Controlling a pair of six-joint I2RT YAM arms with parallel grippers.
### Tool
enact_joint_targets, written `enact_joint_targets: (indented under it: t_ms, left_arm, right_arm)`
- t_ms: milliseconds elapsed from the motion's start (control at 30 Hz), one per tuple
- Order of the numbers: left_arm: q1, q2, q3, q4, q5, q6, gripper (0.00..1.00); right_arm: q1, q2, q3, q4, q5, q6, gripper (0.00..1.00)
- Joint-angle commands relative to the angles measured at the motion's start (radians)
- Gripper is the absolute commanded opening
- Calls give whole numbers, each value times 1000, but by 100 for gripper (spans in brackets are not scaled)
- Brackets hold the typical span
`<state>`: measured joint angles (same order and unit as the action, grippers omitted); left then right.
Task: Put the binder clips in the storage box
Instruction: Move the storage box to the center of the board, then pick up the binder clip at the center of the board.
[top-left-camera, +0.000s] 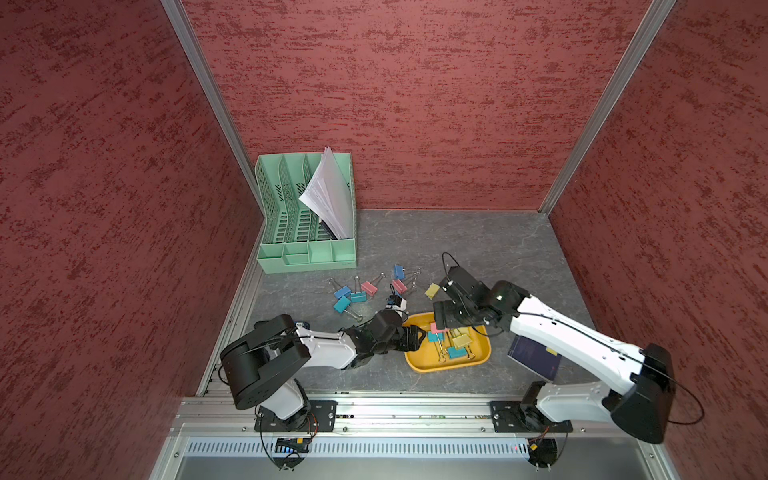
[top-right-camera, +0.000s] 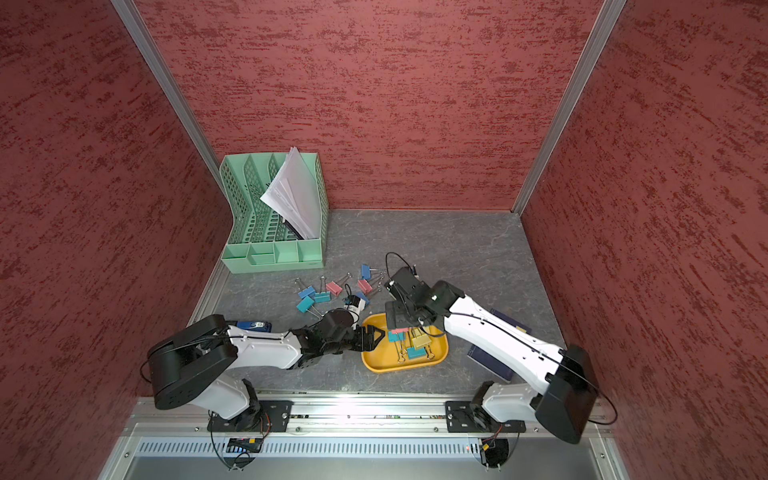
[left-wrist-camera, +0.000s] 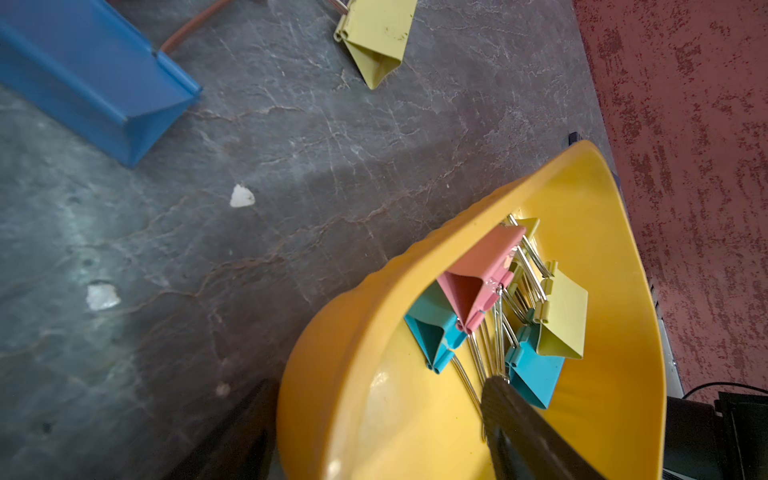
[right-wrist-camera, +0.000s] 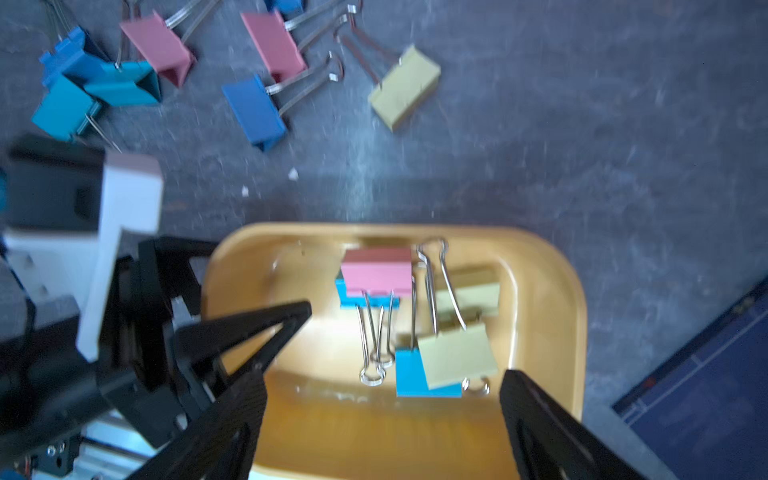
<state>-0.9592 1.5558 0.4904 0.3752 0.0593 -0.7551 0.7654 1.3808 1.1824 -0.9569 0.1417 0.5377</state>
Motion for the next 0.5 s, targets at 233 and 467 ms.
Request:
enact_joint_targets:
  t_ms: [233, 467]
  left_arm:
    - [-1, 39, -49, -221, 29, -30, 81]
    - [7, 43, -41, -229, 39, -24, 82]
  right_arm:
    - [-210, 309, 150, 204, -149, -634, 96]
    - [-241, 412, 172, 258, -280, -843, 96]
